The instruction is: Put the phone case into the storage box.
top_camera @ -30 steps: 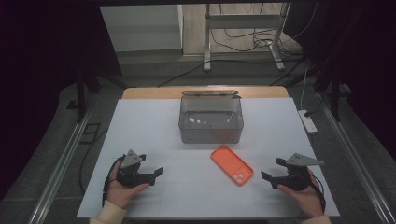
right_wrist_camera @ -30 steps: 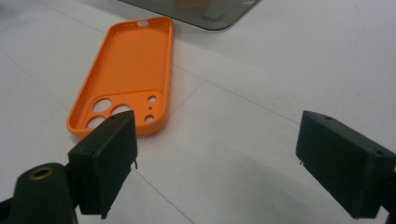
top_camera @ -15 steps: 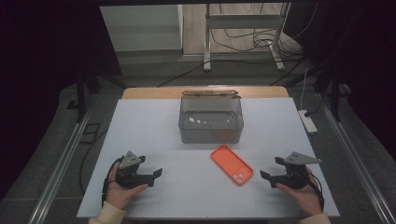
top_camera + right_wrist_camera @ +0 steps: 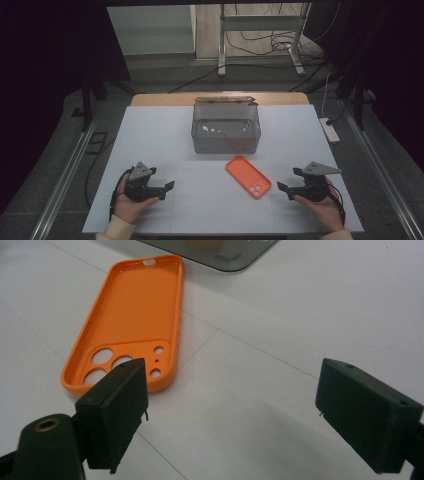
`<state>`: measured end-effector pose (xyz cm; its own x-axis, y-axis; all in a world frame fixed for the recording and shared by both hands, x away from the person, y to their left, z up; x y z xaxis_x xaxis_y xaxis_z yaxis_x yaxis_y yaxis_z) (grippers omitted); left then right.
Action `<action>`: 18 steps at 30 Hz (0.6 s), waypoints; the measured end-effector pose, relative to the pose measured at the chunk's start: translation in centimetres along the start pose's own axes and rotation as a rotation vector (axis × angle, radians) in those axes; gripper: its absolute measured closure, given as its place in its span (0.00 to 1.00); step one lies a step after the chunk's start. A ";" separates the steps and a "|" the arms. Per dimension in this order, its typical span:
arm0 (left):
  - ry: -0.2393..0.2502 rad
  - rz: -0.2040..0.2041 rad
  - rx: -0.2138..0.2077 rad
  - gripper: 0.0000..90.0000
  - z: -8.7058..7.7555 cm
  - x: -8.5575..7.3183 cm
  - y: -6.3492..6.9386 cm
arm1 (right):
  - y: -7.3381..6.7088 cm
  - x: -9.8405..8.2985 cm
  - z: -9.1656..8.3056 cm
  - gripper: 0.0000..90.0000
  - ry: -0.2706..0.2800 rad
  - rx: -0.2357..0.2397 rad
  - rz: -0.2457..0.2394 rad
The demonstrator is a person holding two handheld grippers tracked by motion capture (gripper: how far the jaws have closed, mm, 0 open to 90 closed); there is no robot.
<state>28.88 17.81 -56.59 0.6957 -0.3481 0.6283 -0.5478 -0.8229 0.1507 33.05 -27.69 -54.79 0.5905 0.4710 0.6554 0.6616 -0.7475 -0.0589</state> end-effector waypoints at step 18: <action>0.002 0.010 -0.011 0.13 0.0 0.0 0.4 | -0.1 2.2 -0.7 0.17 -0.004 -0.008 0.012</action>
<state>28.68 17.47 -56.53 0.6890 -0.3555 0.6316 -0.5600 -0.8144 0.1525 33.97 -26.89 -52.81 0.6000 0.4640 0.6517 0.6509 -0.7568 -0.0605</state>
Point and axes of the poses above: each handheld gripper's, and its own axes: z roughly forward along the jaws, x roughly out of its top, y roughly to its right, the point moved 6 cm from there along z, roughly forward along the jaws, and after that the axes turned 12 degrees about -y, right-handed, at the moved point
